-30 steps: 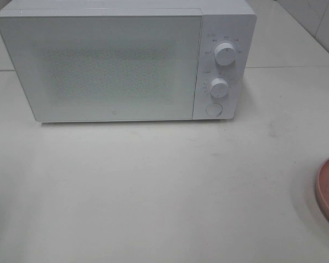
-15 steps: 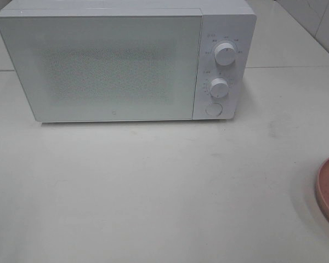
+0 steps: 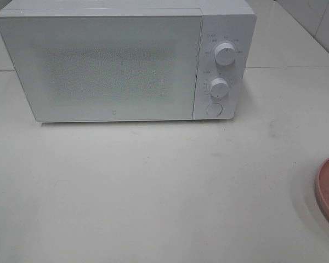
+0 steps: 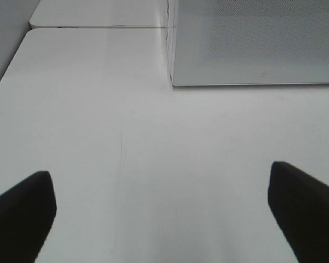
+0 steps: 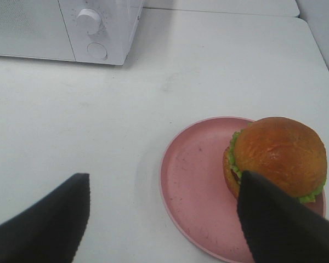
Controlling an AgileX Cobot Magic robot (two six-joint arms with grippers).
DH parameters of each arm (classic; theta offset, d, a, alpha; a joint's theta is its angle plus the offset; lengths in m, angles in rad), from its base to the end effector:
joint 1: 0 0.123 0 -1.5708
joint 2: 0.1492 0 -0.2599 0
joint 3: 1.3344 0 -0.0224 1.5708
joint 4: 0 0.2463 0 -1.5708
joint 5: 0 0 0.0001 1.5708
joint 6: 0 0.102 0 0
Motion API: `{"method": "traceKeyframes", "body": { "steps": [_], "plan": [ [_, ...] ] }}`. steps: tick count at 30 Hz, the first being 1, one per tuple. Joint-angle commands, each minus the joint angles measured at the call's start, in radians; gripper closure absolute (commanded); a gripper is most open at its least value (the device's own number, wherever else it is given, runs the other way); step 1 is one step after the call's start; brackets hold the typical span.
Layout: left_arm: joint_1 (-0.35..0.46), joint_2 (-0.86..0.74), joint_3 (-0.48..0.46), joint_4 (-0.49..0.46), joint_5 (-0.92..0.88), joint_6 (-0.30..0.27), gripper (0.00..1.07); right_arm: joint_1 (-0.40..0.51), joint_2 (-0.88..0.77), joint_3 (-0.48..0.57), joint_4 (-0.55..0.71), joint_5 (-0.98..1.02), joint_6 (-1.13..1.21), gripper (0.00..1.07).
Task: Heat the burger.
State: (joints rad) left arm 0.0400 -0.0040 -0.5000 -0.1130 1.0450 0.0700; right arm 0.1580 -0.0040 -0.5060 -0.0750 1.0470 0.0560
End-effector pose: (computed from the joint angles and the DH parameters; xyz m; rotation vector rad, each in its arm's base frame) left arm 0.0265 -0.0089 0.2721 0.0347 2.0198 -0.0651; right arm 0.0263 -0.0025 0.2734 -0.0996 2.0162 0.0465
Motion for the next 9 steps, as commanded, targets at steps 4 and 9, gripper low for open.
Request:
{"method": "traceKeyframes", "body": {
  "steps": [4, 9],
  "plan": [
    [0.002, -0.030, 0.003, -0.005, -0.008, -0.006, 0.03, -0.006, -0.026, 0.000, 0.003, -0.011, -0.002, 0.35],
    [0.002, -0.027, 0.003, -0.005, -0.008, -0.006, 0.03, -0.006, -0.026, 0.000, 0.003, -0.011, -0.002, 0.35]
  ]
}}
